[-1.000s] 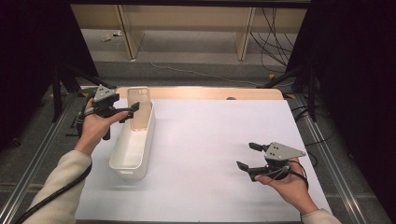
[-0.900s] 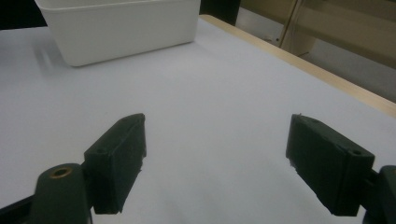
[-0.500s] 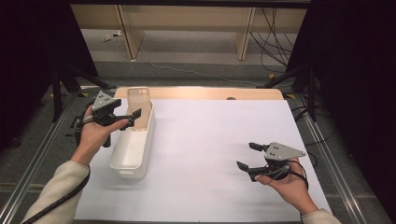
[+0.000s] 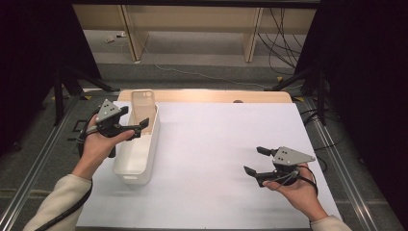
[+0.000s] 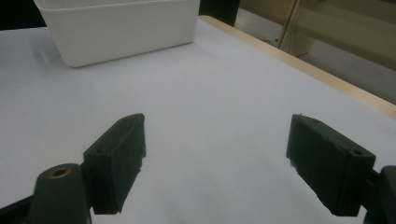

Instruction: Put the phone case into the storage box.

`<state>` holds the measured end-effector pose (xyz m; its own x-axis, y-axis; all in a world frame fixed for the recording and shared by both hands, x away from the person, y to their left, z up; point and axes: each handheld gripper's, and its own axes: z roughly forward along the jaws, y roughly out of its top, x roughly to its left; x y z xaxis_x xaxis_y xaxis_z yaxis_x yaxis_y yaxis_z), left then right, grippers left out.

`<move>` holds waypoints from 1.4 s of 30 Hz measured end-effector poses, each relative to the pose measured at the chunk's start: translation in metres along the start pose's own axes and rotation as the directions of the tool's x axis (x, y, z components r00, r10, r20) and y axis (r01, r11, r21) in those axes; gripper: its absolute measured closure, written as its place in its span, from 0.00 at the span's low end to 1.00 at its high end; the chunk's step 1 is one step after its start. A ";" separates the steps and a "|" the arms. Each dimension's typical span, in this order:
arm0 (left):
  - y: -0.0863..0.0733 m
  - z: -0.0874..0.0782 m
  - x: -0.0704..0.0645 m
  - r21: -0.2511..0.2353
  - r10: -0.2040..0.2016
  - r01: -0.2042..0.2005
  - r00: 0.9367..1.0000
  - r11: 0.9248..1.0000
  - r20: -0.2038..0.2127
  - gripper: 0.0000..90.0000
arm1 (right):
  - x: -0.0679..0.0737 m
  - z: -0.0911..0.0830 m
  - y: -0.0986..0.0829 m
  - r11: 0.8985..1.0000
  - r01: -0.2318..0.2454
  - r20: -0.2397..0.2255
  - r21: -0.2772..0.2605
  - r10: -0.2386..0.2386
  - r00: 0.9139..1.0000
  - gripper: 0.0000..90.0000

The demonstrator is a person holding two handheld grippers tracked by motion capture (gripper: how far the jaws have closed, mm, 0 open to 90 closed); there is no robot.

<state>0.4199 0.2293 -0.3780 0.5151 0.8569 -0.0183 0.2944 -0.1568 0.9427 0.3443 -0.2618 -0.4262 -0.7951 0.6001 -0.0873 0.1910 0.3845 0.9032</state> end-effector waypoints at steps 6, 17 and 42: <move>-0.002 -0.005 -0.008 -0.011 0.008 -0.008 1.000 1.000 0.011 0.12 | 0.000 0.000 0.000 1.000 0.001 0.001 -0.002 -0.001 1.000 0.23; -0.010 -0.012 -0.024 -0.016 0.022 -0.022 0.999 1.000 0.050 0.12 | 0.000 0.000 0.001 1.000 0.000 0.000 -0.001 0.000 1.000 0.23; -0.020 -0.034 -0.043 -0.023 0.057 -0.056 0.995 0.998 0.084 0.12 | 0.000 0.000 0.001 1.000 -0.001 -0.002 -0.003 0.001 1.000 0.23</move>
<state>0.3644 0.2124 -0.3850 0.5971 0.8021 0.0078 0.2464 -0.1927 0.9498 0.3442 -0.2613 -0.4257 -0.7960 0.5992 -0.0859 0.1900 0.3820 0.9044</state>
